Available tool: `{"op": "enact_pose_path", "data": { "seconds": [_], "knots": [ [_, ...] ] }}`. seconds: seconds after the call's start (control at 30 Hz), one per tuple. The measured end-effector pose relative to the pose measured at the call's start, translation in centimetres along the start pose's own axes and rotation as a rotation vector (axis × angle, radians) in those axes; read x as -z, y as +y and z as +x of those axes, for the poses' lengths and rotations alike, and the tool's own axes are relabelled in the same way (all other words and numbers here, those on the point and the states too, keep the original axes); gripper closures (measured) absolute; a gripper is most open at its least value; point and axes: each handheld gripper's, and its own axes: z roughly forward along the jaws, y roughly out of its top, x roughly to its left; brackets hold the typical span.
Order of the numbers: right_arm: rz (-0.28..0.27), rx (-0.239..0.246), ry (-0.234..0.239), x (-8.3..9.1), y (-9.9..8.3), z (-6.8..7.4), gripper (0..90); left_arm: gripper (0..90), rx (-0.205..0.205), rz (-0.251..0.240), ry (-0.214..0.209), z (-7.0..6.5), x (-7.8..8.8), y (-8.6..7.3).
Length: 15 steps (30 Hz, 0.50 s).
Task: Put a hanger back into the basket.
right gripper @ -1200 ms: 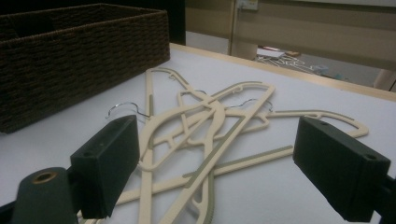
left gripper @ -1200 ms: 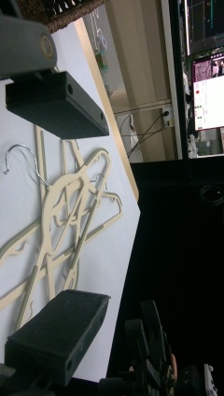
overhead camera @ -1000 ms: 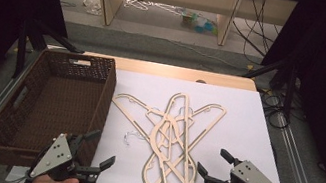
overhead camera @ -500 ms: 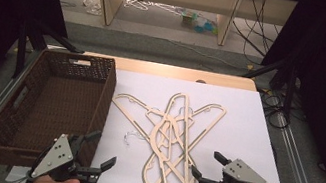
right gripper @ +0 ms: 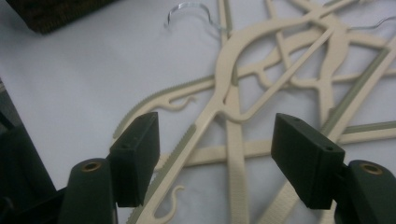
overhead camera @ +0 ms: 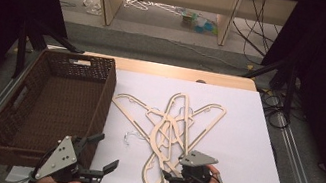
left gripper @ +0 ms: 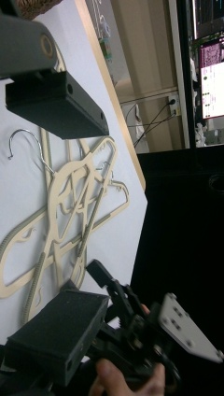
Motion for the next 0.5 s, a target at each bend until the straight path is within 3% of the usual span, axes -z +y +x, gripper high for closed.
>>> {"op": "enact_pose_path", "data": {
  "seconds": [0.07,0.27,0.3,0.43,0.5],
  "knots": [
    [0.062,0.003,0.02,-1.2,0.1,0.5,37.8,15.7,-0.004,0.005,-0.001,0.0,0.0,-0.1],
    [0.149,0.039,0.046,-2.5,0.1,1.2,42.3,15.8,-0.007,0.005,-0.008,-0.1,-0.1,-0.1],
    [0.182,0.013,0.054,-2.5,0.2,1.3,43.8,15.8,-0.005,0.006,-0.008,-0.1,-0.1,-0.1],
    [0.193,0.031,0.054,-3.0,0.0,1.4,47.5,15.8,-0.008,0.009,-0.012,-0.1,-0.1,-0.1],
    [0.224,0.044,0.063,-3.0,-0.1,1.3,50.3,15.8,-0.006,0.008,-0.013,-0.1,-0.1,-0.1]
  ]
}}
